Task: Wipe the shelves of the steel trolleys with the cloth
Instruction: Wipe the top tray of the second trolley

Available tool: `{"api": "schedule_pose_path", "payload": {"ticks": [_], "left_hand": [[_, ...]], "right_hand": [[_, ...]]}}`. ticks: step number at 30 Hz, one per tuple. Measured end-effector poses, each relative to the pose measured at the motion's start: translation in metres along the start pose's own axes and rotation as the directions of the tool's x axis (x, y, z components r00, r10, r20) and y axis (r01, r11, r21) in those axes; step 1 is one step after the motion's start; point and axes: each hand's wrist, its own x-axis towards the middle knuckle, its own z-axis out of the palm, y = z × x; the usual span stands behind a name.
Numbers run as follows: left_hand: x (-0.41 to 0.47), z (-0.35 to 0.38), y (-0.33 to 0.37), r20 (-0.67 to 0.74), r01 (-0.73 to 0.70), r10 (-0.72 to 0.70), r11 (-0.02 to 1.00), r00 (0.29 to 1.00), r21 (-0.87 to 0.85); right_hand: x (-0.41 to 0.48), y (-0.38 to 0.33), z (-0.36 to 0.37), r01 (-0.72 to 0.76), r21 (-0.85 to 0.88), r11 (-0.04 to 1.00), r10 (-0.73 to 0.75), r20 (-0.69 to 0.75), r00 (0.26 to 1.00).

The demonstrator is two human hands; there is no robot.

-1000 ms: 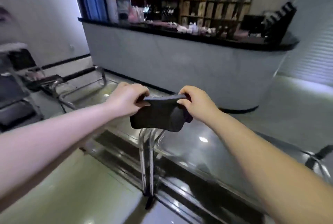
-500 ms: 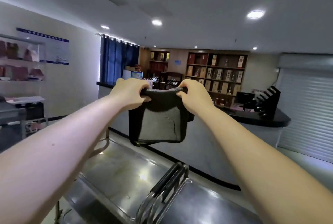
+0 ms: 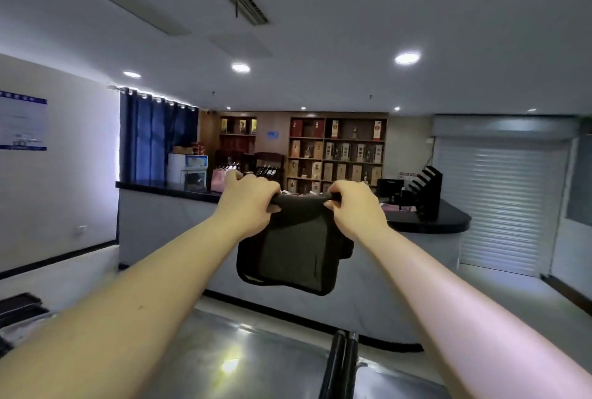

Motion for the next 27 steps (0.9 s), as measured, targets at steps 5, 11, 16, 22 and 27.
{"api": "schedule_pose_path", "payload": {"ticks": [5,11,16,22,27], "left_hand": [[0.014,0.056,-0.041,-0.053,-0.032,0.029,0.998,0.998,-0.053],[0.030,0.133,-0.080,0.002,-0.131,0.131,0.990,0.991,-0.055],[0.041,0.193,-0.113,0.072,-0.186,0.186,0.983,0.980,-0.016],[0.038,0.280,-0.161,0.183,-0.157,0.152,0.988,0.971,0.010],[0.014,0.371,-0.196,0.298,-0.171,0.181,0.983,0.937,-0.060]], "right_hand": [[0.023,-0.006,0.047,-0.043,-0.080,0.996,0.043,-0.007,0.999],[0.046,0.010,0.111,0.064,-0.274,0.960,-0.043,0.083,0.996],[0.079,0.034,0.181,0.159,-0.286,0.945,-0.123,0.141,0.982],[0.108,0.059,0.288,0.329,-0.369,0.869,-0.250,0.246,0.936],[0.096,0.073,0.377,0.304,-0.417,0.857,-0.173,0.322,0.931]]}}
